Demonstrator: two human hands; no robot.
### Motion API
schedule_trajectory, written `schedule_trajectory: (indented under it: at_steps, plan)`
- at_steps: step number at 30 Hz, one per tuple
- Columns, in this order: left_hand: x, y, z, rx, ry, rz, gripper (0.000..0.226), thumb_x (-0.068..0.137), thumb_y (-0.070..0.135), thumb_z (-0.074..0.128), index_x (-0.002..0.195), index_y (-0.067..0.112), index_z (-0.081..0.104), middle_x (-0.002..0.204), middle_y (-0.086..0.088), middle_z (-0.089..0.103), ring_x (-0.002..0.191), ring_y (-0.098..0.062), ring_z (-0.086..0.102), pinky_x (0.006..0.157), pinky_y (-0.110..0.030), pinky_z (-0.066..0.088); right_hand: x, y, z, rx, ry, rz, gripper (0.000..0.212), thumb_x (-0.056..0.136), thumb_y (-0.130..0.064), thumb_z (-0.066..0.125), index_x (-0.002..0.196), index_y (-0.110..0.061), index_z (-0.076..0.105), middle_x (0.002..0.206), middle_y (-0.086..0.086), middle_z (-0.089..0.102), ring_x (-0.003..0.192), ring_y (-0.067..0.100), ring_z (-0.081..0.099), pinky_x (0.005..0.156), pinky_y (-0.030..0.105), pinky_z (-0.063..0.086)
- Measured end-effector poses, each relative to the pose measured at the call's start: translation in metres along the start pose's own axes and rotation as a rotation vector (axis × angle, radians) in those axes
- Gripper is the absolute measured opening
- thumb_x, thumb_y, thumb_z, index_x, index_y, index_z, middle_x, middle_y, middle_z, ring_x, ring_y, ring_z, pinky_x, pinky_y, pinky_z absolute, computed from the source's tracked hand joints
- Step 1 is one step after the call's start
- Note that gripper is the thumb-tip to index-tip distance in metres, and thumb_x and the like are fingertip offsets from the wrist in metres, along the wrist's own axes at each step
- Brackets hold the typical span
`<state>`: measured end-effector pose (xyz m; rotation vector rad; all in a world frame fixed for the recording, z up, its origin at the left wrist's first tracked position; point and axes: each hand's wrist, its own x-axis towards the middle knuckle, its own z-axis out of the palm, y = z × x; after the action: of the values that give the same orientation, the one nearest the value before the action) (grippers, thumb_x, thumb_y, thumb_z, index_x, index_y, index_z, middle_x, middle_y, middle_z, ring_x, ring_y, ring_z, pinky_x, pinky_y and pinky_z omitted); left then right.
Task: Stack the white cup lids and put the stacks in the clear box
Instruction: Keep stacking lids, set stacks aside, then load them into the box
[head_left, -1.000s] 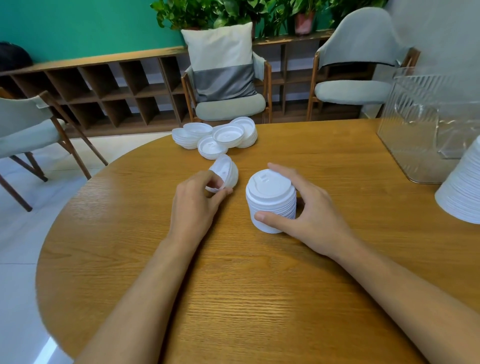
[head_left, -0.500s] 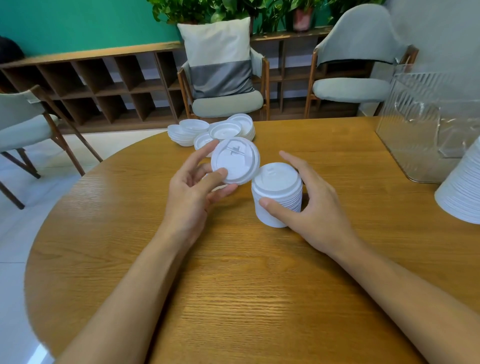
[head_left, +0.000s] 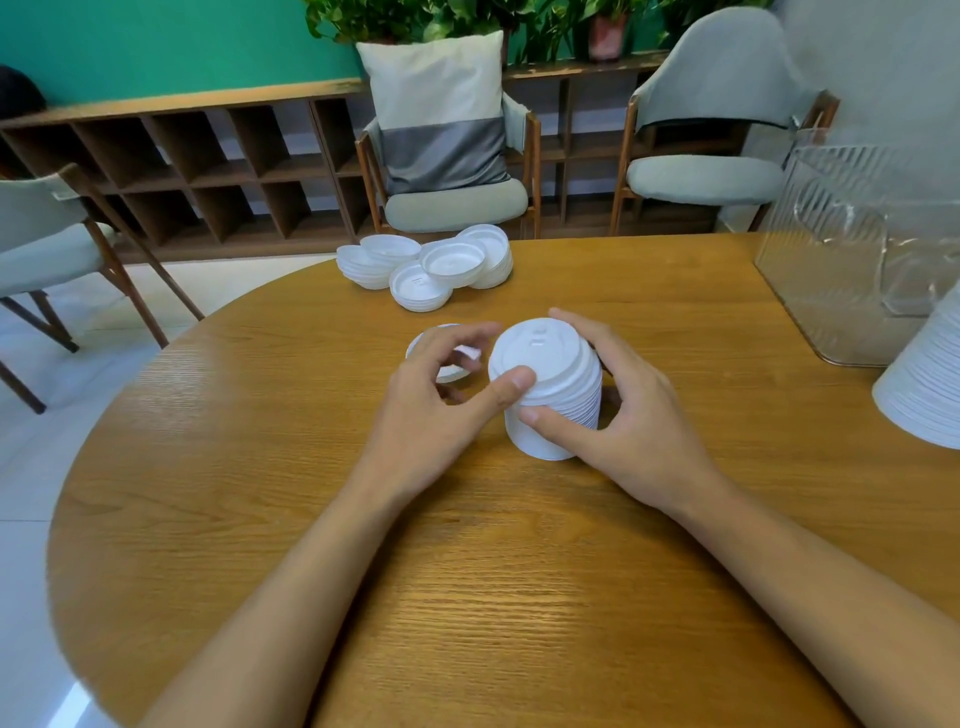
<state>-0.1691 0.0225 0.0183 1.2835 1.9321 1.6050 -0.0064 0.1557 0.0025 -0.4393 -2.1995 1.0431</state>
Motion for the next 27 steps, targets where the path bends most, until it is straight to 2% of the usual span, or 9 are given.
schedule_trajectory:
  at_steps: [2,5,8,11,15,19,21,25,27]
  plan:
    - [0.000,0.004,-0.003,-0.082,-0.077,0.001,0.058,0.088,0.041,0.083,0.141,0.032,0.062,0.137,0.015,0.066,0.130,-0.003,0.059,0.099,-0.025,0.053,-0.001,-0.001,0.000,0.009,-0.022,0.000,0.080,0.080,-0.050,0.083,0.150,-0.039,0.047,0.140,-0.024,0.055,0.132,0.001,0.052,0.104,0.033,0.051]
    - [-0.002,0.011,-0.002,-0.188,-0.103,0.031,0.058,0.086,0.018,0.083,0.141,0.018,0.063,0.134,0.007,0.071,0.129,-0.006,0.062,0.102,-0.024,0.052,-0.001,-0.002,0.000,0.020,-0.032,-0.001,0.084,0.078,-0.050,0.084,0.151,-0.040,0.045,0.140,-0.024,0.056,0.132,0.001,0.052,0.107,0.038,0.051]
    - [-0.002,0.009,0.003,-0.115,0.027,0.072,0.061,0.076,0.034,0.094,0.131,0.022,0.071,0.122,0.008,0.074,0.120,-0.012,0.068,0.095,-0.028,0.055,0.000,-0.001,0.001,0.024,-0.044,0.018,0.094,0.076,-0.054,0.087,0.155,-0.050,0.036,0.144,-0.026,0.053,0.136,0.000,0.049,0.111,0.039,0.048]
    - [-0.005,0.009,0.013,-0.009,0.116,0.109,0.062,0.070,0.051,0.089,0.124,0.026,0.075,0.115,0.013,0.071,0.113,-0.012,0.067,0.087,-0.022,0.054,0.000,-0.001,0.003,0.016,-0.041,0.007,0.096,0.075,-0.051,0.089,0.156,-0.047,0.036,0.144,-0.026,0.053,0.135,-0.004,0.048,0.110,0.029,0.047]
    - [-0.005,0.009,0.019,0.080,0.153,0.142,0.057,0.073,0.045,0.094,0.124,0.026,0.075,0.115,0.014,0.069,0.113,-0.009,0.066,0.085,-0.019,0.054,0.000,0.000,0.003,0.031,-0.027,-0.003,0.090,0.075,-0.052,0.086,0.154,-0.041,0.043,0.143,-0.023,0.055,0.134,-0.002,0.050,0.106,0.024,0.048]
    - [-0.004,0.008,0.019,0.090,0.152,0.141,0.056,0.076,0.044,0.092,0.126,0.026,0.074,0.117,0.014,0.069,0.113,-0.008,0.065,0.085,-0.017,0.052,0.001,0.000,0.005,0.058,-0.022,-0.003,0.088,0.075,-0.053,0.085,0.152,-0.040,0.046,0.142,-0.020,0.057,0.134,0.001,0.053,0.107,0.037,0.051]
    - [-0.004,0.008,0.021,0.091,0.143,0.143,0.056,0.077,0.044,0.091,0.127,0.027,0.073,0.119,0.017,0.069,0.115,-0.007,0.063,0.084,-0.016,0.050,0.001,0.001,0.006,0.062,-0.020,-0.006,0.088,0.075,-0.050,0.086,0.152,-0.039,0.046,0.142,-0.020,0.058,0.133,0.001,0.054,0.107,0.038,0.051]
    - [-0.004,0.009,0.024,0.093,0.133,0.139,0.056,0.077,0.046,0.085,0.129,0.028,0.072,0.119,0.019,0.068,0.117,-0.004,0.061,0.084,-0.016,0.048,0.000,0.000,0.004,0.039,-0.041,-0.017,0.092,0.080,-0.039,0.088,0.157,-0.044,0.038,0.142,-0.023,0.056,0.132,-0.002,0.053,0.107,0.024,0.047]
    - [-0.004,0.008,0.025,0.111,0.123,0.143,0.055,0.077,0.047,0.083,0.128,0.030,0.071,0.119,0.019,0.067,0.119,-0.006,0.060,0.086,-0.017,0.047,0.000,0.002,0.005,0.013,-0.020,-0.056,0.086,0.081,-0.032,0.089,0.155,-0.035,0.045,0.143,-0.021,0.057,0.132,-0.002,0.053,0.106,0.021,0.045]
